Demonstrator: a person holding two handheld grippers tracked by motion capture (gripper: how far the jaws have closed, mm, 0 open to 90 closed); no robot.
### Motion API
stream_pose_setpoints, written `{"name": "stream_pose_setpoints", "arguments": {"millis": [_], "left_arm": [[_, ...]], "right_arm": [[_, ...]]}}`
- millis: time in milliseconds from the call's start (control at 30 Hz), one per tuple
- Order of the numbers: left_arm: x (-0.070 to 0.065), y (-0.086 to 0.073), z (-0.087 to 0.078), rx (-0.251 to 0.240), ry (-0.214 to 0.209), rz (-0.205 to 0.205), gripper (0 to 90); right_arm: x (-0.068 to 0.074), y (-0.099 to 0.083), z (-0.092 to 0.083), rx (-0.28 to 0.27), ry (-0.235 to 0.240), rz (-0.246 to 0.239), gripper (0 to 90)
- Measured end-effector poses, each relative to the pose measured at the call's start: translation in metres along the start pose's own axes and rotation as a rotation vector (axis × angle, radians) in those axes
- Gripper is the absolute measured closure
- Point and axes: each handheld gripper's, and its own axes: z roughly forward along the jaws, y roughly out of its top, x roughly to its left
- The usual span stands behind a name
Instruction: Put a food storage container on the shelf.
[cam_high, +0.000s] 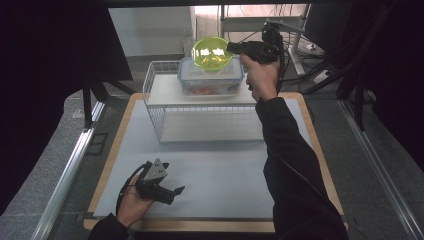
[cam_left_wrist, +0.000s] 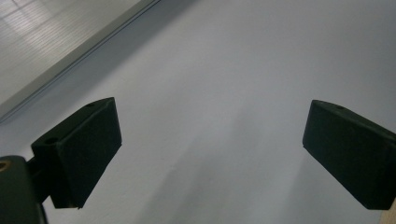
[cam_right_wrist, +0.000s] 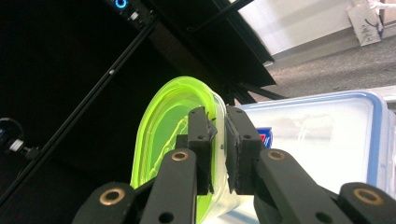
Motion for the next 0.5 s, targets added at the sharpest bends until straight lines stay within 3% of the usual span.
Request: {"name": "stream_pose_setpoints", "arguments": {"millis": [500], "left_arm": [[0.0,0.0,0.001,0.005,-0.008,0.004,4.4]], "right_arm": [[-0.007,0.003,0.021,-0.033,-0.075,0.053,80.7]]}}
